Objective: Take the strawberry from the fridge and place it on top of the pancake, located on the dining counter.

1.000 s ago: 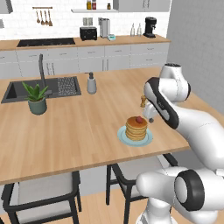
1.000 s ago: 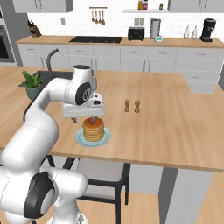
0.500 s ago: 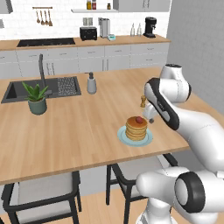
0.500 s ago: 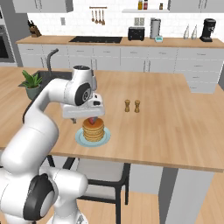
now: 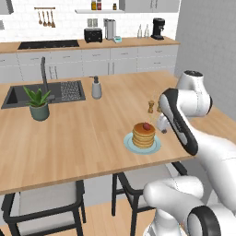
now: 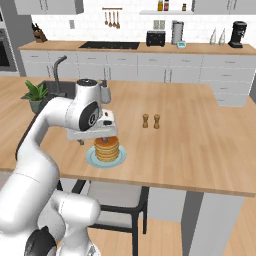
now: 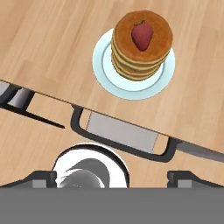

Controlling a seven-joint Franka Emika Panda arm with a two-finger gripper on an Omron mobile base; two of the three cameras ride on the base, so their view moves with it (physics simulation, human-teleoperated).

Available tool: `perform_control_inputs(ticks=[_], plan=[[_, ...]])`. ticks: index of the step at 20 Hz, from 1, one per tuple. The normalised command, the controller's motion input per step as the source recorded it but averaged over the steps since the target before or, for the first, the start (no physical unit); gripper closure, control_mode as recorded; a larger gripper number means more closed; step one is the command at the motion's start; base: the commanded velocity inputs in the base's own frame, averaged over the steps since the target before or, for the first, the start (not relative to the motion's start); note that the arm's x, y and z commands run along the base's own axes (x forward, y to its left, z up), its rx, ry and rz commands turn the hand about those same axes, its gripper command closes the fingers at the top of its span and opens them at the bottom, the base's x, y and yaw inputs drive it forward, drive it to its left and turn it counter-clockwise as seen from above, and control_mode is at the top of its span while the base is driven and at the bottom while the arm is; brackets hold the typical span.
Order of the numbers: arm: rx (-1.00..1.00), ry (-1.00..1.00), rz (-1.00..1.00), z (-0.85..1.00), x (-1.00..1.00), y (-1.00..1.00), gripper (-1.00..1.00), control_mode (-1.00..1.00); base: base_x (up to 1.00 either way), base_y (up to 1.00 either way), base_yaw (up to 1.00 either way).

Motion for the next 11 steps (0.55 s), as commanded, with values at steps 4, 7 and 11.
perform_control_inputs(ticks=[4, 7, 11], plan=[[0.0, -0.23, 0.0, 0.01, -0.34, 0.0, -1.0, -1.0, 0.0, 0.0, 0.0], [0.0, -0.17, 0.0, 0.0, -0.25, 0.0, -1.0, -1.0, 0.0, 0.0, 0.0], [0.0, -0.14, 0.0, 0.0, -0.19, 0.0, -1.0, -1.0, 0.0, 0.0, 0.0]])
